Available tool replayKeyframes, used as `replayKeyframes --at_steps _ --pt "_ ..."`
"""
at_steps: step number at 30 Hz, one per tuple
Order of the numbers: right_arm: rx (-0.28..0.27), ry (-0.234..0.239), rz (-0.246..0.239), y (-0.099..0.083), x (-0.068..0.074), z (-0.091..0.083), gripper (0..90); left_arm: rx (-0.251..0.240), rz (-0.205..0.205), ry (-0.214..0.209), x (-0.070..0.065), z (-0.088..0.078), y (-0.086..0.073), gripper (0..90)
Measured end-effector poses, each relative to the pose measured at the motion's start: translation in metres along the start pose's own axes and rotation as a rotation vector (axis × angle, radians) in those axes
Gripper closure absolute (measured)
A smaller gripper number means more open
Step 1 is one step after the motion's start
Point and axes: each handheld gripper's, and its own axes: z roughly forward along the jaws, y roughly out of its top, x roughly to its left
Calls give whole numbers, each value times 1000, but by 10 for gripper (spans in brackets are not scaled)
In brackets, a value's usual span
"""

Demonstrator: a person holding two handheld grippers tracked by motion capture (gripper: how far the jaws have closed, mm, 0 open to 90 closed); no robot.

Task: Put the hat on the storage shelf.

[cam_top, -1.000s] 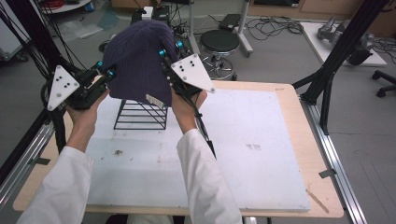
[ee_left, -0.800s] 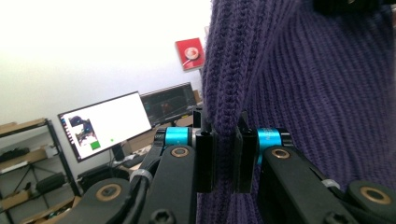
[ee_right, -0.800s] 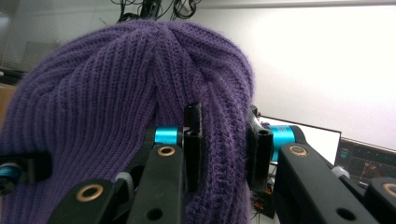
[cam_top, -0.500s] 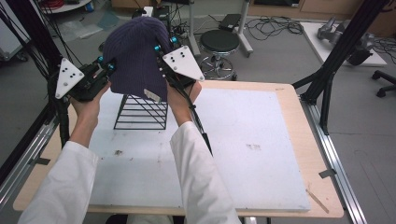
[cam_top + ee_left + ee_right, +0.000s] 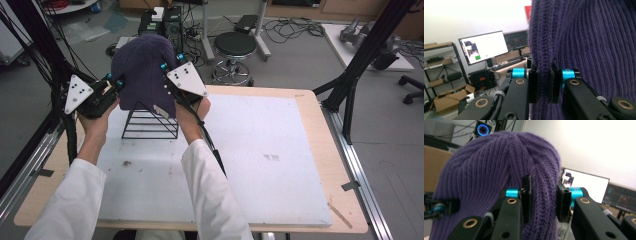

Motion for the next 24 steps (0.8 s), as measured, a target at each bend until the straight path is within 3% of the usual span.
replayKeyframes --at_steps 6,17,24 --pt "32 6 19 -20 11 -4 719 45 -25 7 -1 -9 -20 820" --pt "115 27 16 -47 33 -5 701 116 -36 26 2 -26 -49 820" --pt "202 39 31 -70 49 -4 703 216 -42 52 -4 -36 -82 815"
